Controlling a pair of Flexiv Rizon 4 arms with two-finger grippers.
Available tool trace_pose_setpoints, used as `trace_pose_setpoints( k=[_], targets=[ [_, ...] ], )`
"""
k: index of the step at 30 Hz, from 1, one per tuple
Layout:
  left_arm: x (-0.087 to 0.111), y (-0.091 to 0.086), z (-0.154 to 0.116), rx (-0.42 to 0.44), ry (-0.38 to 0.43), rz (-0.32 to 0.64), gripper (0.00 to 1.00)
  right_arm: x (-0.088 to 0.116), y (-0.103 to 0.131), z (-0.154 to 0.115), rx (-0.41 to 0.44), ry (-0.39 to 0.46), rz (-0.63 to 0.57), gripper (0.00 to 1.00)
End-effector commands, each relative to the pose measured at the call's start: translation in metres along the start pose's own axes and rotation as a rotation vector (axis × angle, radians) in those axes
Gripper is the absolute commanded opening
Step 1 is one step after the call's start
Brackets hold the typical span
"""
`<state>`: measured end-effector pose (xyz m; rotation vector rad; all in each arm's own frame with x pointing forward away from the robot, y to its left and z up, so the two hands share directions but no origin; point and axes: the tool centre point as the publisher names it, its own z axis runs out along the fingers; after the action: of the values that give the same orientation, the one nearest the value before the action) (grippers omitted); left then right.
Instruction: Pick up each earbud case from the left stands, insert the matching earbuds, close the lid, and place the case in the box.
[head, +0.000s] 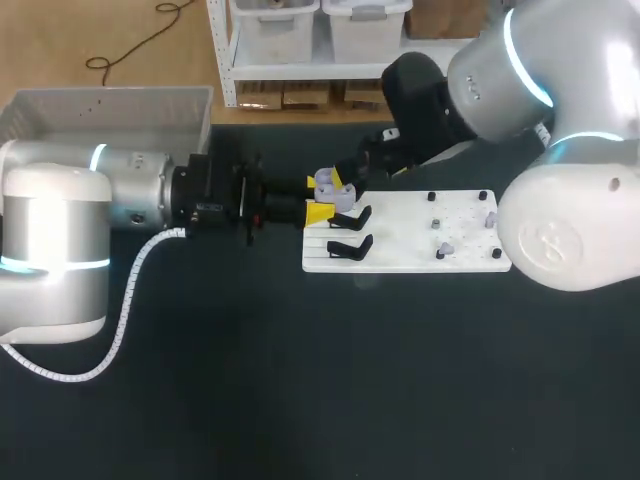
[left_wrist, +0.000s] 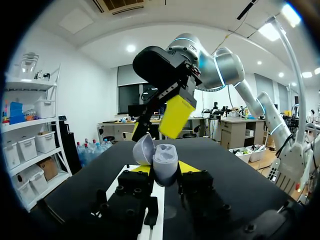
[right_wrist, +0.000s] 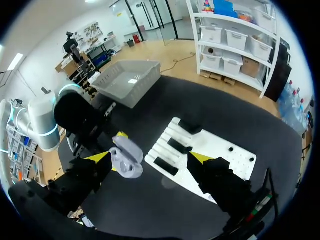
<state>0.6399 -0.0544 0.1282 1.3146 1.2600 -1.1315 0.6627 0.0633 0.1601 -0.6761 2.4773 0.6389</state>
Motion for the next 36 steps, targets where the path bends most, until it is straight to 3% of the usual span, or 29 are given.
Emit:
trace_pose_setpoints(
  k=[1,3,6,11,16,19,27,34,36],
  targets=[
    [0.001,0.000,0.000,-0.002,-0.003,0.002,0.00,0.000,-0.006,-0.025,0.042,-0.031,-0.036,1.00],
    [0.001,0.000,0.000,-0.002,-0.003,0.002,0.00,-0.003,-0.012,-0.037,0.065,-0.037,-0.101,1.00],
    [0.001,-0.001,0.000,0.001,-0.008,0.012,0.00,-0.003,-0.022,-0.053,0.165,-0.026,-0.194,1.00],
    [0.002,-0.002,-0.001,0.004,-0.012,0.030,0.00,0.001,-0.051,-0.071,0.295,0.028,-0.219,1.00],
    [0.002,-0.002,-0.001,0.003,-0.011,0.039,0.00,0.018,-0.089,-0.080,0.434,0.132,-0.222,1.00],
    [0.002,-0.002,-0.001,0.003,-0.011,0.039,0.00,0.035,-0.115,-0.079,0.522,0.238,-0.203,1.00],
    [0.002,-0.002,-0.001,0.003,-0.011,0.039,0.00,0.075,-0.152,-0.063,0.616,0.423,-0.213,1.00],
    [0.002,-0.002,-0.001,0.003,-0.011,0.039,0.00,0.088,-0.165,-0.053,0.624,0.508,-0.269,1.00],
    [0.002,-0.002,-0.001,0.003,-0.011,0.039,0.00,0.089,-0.168,-0.050,0.613,0.513,-0.270,0.90]
  ],
)
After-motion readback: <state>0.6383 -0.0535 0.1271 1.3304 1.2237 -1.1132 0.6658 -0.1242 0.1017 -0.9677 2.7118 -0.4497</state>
